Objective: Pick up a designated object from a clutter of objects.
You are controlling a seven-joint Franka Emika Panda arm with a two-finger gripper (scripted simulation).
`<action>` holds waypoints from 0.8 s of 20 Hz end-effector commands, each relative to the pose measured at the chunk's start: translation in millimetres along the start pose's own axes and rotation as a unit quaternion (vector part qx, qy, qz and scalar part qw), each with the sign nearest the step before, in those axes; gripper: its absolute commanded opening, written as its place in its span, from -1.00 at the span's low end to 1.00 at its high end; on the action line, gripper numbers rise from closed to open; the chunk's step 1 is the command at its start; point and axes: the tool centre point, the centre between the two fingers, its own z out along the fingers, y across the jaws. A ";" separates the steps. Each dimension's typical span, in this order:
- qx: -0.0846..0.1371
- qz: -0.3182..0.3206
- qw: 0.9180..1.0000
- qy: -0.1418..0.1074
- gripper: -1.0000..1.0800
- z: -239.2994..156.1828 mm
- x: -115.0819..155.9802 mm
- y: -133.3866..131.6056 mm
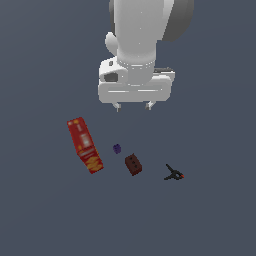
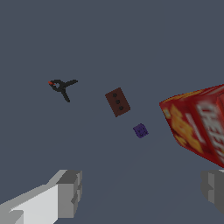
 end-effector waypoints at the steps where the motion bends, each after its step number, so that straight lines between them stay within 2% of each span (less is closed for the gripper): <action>1: 0.000 0.000 1.000 0.000 0.92 0.0 0.0 0.0; 10: 0.011 0.007 1.000 0.010 0.92 -3.1 7.5 13.3; 16: 0.010 0.003 1.000 0.010 0.92 0.8 9.5 13.0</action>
